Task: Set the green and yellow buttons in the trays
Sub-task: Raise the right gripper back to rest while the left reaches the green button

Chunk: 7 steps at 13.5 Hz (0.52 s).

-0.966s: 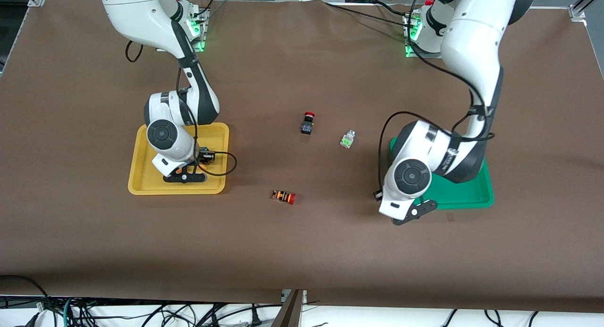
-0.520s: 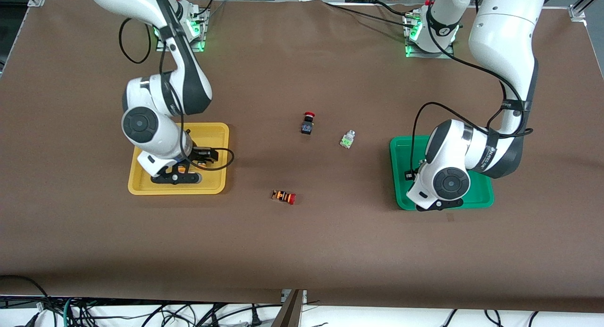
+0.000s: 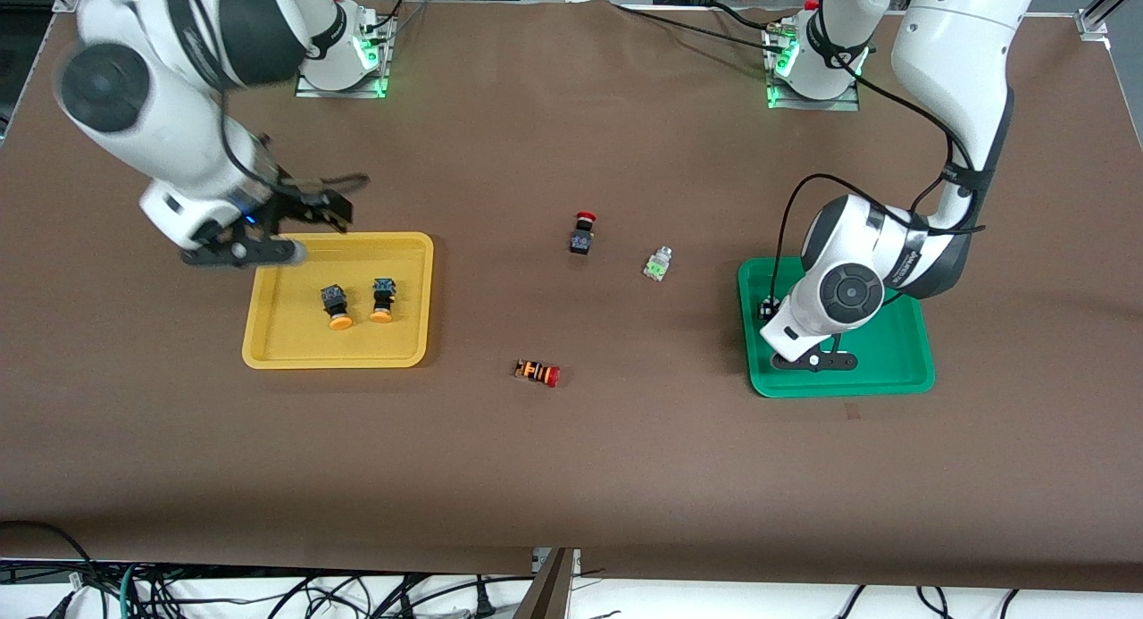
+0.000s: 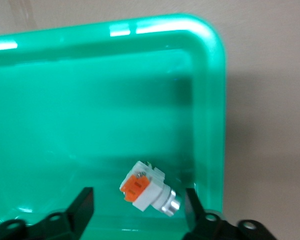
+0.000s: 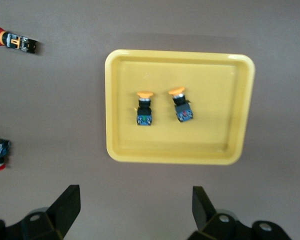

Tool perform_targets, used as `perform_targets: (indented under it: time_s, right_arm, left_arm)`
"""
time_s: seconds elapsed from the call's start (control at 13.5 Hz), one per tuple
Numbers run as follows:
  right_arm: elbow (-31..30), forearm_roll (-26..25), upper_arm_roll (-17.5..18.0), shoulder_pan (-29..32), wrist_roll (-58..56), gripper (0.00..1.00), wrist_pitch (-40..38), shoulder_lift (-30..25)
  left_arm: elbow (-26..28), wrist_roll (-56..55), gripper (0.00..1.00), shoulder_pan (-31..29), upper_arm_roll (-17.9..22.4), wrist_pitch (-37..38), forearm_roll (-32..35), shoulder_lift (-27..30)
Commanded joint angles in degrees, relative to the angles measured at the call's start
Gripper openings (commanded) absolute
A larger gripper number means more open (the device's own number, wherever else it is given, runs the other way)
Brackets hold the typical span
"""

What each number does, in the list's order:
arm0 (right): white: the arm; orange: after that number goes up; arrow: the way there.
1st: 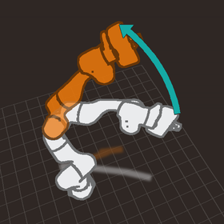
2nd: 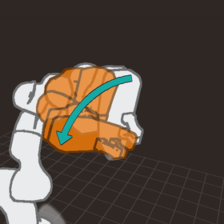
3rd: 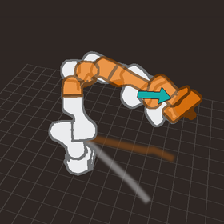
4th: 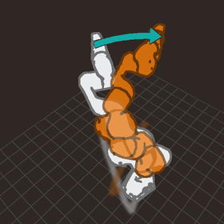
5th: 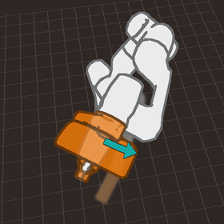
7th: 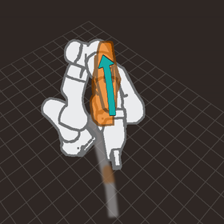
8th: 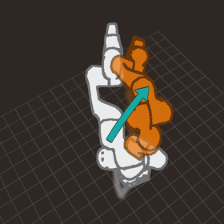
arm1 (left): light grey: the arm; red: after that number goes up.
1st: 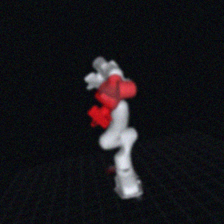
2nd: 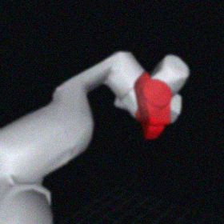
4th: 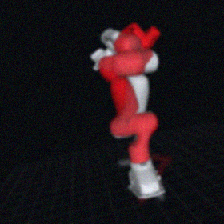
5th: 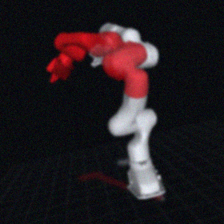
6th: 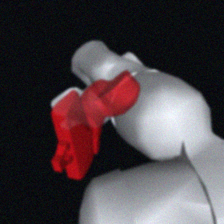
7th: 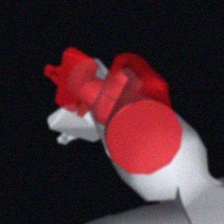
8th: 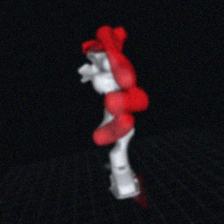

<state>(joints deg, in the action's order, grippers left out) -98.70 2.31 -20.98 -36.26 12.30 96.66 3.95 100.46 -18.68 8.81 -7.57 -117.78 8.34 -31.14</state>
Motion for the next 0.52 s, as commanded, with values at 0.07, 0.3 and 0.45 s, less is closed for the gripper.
perform_targets:
  time_s: [0.07, 0.3, 0.45]
  right_arm:
    - [-1.8, -1.4, -3.9, -0.1, -5.0, 0.99, -3.9, -6.7]
    - [-2.4, -1.4, -5.1, -0.1, -6.1, 0.99, -3.4, -7.4]
    - [-3.1, -1.5, 1.5, 6.7, -6.1, 0.99, -2.9, -7.3]
  left_arm:
    - [-2.4, 0.0, 1.0, 0.2, -7.3, 6.2, -7.9, 3.3]
    - [-1.0, -2.2, 1.0, 4.6, -8.1, 3.2, -8.1, 2.3]
    - [-0.4, -0.9, 1.0, 9.5, -8.0, 1.1, -7.9, 0.4]
